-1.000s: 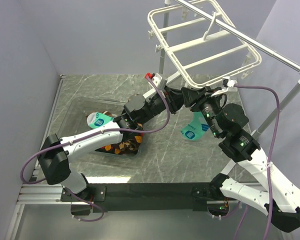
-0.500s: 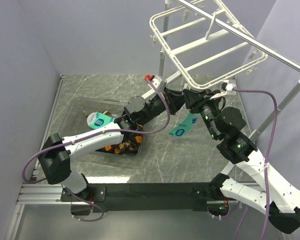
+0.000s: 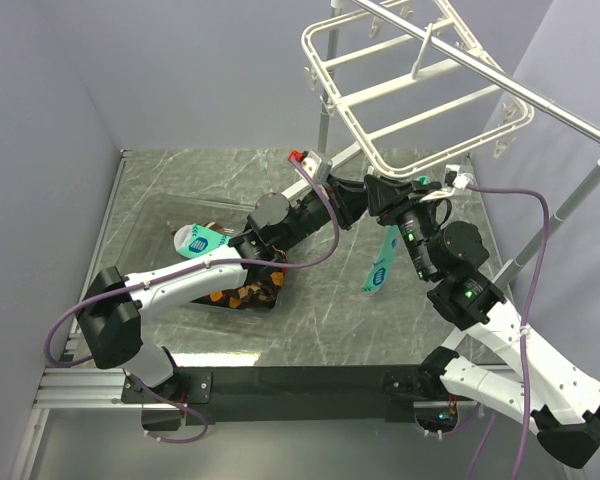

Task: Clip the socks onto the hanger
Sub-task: Open the clamp at the hanger.

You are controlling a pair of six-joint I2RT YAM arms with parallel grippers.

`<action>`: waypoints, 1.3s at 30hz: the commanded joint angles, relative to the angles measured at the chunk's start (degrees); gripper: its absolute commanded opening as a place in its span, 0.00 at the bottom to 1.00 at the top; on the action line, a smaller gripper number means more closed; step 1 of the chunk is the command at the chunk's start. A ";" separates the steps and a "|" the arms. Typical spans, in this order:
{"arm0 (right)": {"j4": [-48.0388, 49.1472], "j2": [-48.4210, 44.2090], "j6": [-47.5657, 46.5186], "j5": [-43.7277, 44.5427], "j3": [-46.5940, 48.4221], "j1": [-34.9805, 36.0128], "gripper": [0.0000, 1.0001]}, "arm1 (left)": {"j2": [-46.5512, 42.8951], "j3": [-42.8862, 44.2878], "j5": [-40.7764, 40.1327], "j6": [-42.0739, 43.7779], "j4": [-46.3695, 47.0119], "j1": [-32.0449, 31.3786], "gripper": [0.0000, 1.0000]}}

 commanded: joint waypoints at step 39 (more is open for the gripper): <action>12.30 0.96 -0.68 5.11 -1.90 0.31 0.34 | -0.95 -3.75 2.20 -0.09 7.75 -0.46 0.06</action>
